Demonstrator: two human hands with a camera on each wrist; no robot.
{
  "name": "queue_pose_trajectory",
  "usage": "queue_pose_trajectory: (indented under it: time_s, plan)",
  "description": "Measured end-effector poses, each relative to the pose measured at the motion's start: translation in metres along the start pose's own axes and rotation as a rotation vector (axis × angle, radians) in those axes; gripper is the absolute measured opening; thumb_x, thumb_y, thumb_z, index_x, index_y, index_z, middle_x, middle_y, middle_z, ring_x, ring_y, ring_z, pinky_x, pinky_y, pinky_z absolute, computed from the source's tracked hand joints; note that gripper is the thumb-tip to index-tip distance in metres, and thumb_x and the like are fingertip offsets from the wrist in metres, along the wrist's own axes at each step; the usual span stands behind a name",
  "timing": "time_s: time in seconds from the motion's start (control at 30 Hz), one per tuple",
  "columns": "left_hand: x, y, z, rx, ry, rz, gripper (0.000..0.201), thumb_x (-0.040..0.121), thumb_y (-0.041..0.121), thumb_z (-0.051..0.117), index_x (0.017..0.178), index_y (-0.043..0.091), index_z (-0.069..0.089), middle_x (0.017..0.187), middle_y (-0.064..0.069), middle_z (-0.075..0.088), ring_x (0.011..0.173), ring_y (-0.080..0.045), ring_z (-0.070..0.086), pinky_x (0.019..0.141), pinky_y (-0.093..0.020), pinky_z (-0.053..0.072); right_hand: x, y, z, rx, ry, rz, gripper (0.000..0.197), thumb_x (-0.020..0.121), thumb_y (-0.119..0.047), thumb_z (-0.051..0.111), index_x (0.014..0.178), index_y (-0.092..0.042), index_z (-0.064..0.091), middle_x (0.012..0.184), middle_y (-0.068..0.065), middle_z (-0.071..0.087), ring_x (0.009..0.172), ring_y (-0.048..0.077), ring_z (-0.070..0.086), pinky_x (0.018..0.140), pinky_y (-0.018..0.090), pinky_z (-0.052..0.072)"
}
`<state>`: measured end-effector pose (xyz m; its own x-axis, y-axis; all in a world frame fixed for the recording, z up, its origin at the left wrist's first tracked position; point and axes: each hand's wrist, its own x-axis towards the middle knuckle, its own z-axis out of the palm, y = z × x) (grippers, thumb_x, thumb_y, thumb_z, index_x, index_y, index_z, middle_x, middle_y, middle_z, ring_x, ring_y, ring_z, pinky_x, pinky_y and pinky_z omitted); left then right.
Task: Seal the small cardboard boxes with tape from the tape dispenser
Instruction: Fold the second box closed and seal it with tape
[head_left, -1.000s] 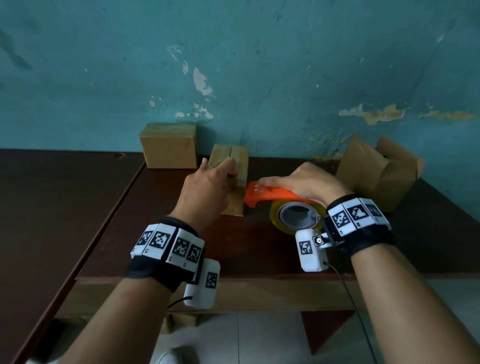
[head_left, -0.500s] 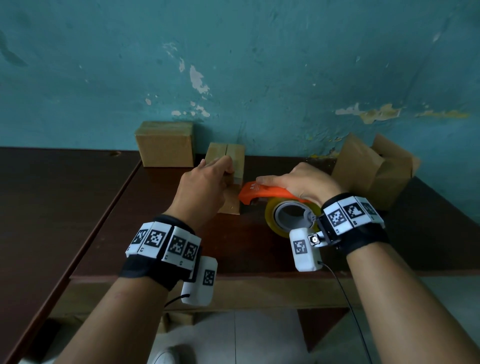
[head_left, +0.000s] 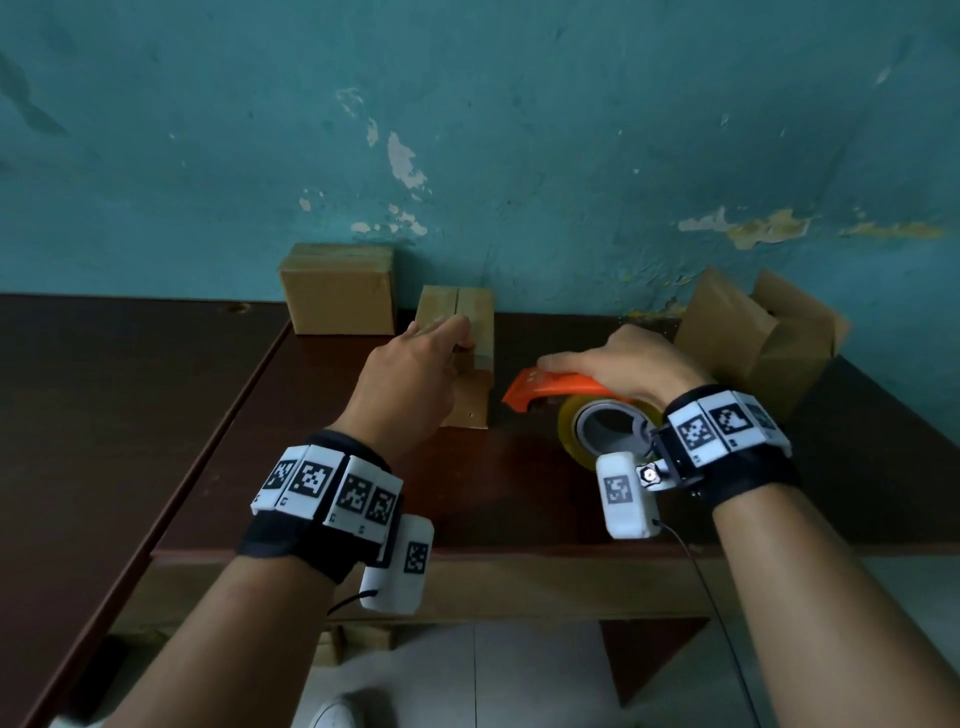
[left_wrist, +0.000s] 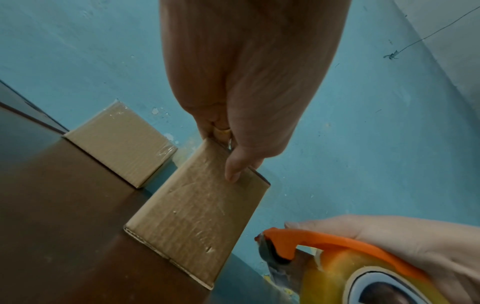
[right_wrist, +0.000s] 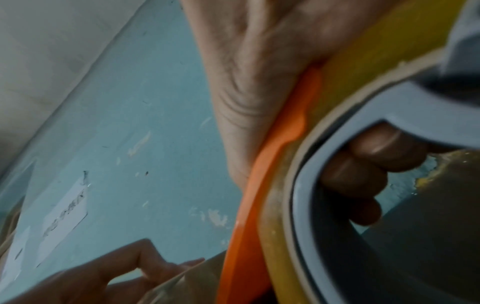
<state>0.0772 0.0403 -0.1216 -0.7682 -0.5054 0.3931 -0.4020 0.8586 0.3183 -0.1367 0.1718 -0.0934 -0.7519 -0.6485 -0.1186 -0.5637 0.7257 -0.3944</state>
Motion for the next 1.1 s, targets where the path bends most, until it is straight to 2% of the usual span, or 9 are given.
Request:
queue_pose_trajectory:
  time_s: [0.17, 0.23, 0.33, 0.47, 0.6, 0.7, 0.83, 0.97, 1.1]
  plan:
    - [-0.002, 0.004, -0.005, -0.017, -0.001, -0.01, 0.033, 0.1, 0.007, 0.059, 0.129, 0.021, 0.059, 0.127, 0.001, 0.064, 0.11, -0.025, 0.061, 0.076, -0.032, 0.04, 0.009, 0.016, -0.002, 0.172, 0.188, 0.034, 0.075, 0.076, -0.085, 0.065, 0.082, -0.011, 0.065, 0.079, 0.011, 0.068, 0.074, 0.032, 0.069, 0.072, 0.04, 0.052]
    - [-0.002, 0.006, -0.005, -0.009, 0.0, -0.014, 0.034, 0.1, 0.007, 0.059, 0.13, 0.021, 0.059, 0.129, 0.0, 0.064, 0.111, -0.026, 0.062, 0.076, -0.031, 0.038, 0.012, 0.015, -0.002, 0.221, 0.235, 0.016, 0.065, 0.085, -0.072, 0.066, 0.079, -0.008, 0.064, 0.079, 0.015, 0.067, 0.072, 0.032, 0.066, 0.067, 0.038, 0.048]
    - [-0.003, 0.007, -0.007, -0.016, -0.005, -0.022, 0.035, 0.098, 0.008, 0.061, 0.13, 0.022, 0.059, 0.132, 0.001, 0.064, 0.113, -0.025, 0.062, 0.078, -0.031, 0.039, 0.01, 0.008, 0.001, 0.155, 0.24, -0.016, 0.048, 0.092, -0.051, 0.064, 0.075, -0.006, 0.062, 0.077, 0.016, 0.064, 0.067, 0.031, 0.061, 0.058, 0.035, 0.04]
    - [-0.004, 0.008, -0.01, -0.02, -0.035, -0.033, 0.041, 0.095, 0.008, 0.065, 0.132, 0.022, 0.058, 0.134, 0.002, 0.062, 0.114, -0.023, 0.061, 0.078, -0.03, 0.036, 0.006, -0.001, 0.011, 0.015, 0.244, -0.029, 0.035, 0.093, -0.038, 0.062, 0.073, -0.011, 0.053, 0.08, 0.014, 0.064, 0.07, 0.033, 0.062, 0.056, 0.032, 0.038]
    - [-0.004, 0.009, -0.012, -0.039, -0.043, -0.046, 0.039, 0.096, 0.014, 0.067, 0.133, 0.023, 0.058, 0.136, 0.003, 0.061, 0.117, -0.023, 0.06, 0.08, -0.029, 0.034, 0.003, -0.011, 0.024, -0.084, 0.223, -0.04, 0.032, 0.096, -0.043, 0.068, 0.097, -0.012, 0.06, 0.107, 0.015, 0.07, 0.099, 0.038, 0.069, 0.075, 0.037, 0.047]
    - [-0.005, 0.01, -0.014, -0.061, -0.043, -0.045, 0.037, 0.097, 0.016, 0.066, 0.133, 0.022, 0.058, 0.138, 0.003, 0.061, 0.119, -0.022, 0.059, 0.082, -0.03, 0.037, -0.001, -0.016, 0.031, -0.119, 0.192, -0.024, 0.041, 0.099, -0.044, 0.069, 0.121, -0.01, 0.063, 0.114, 0.013, 0.069, 0.104, 0.036, 0.068, 0.077, 0.038, 0.048]
    - [-0.006, 0.01, -0.015, -0.096, -0.071, -0.061, 0.043, 0.094, 0.02, 0.07, 0.134, 0.021, 0.056, 0.139, 0.003, 0.058, 0.12, -0.022, 0.057, 0.086, -0.035, 0.044, 0.001, -0.018, 0.039, -0.142, 0.17, 0.007, 0.049, 0.096, -0.045, 0.072, 0.129, -0.011, 0.061, 0.119, 0.013, 0.069, 0.107, 0.036, 0.068, 0.081, 0.041, 0.054]
    - [-0.007, 0.01, -0.014, -0.153, -0.084, -0.069, 0.048, 0.091, 0.021, 0.071, 0.136, 0.021, 0.053, 0.142, 0.003, 0.056, 0.125, -0.022, 0.054, 0.096, -0.039, 0.047, 0.001, -0.018, 0.039, -0.15, 0.163, 0.031, 0.051, 0.093, -0.049, 0.076, 0.125, -0.013, 0.061, 0.114, 0.011, 0.069, 0.103, 0.034, 0.069, 0.079, 0.041, 0.056]
    - [-0.006, 0.007, -0.012, -0.24, -0.046, -0.08, 0.041, 0.091, 0.016, 0.069, 0.13, 0.02, 0.056, 0.125, 0.006, 0.057, 0.115, -0.022, 0.058, 0.085, -0.031, 0.044, 0.0, -0.02, 0.03, -0.088, 0.278, -0.052, 0.036, 0.096, -0.049, 0.068, 0.104, -0.013, 0.065, 0.096, 0.01, 0.076, 0.091, 0.029, 0.072, 0.074, 0.037, 0.055]
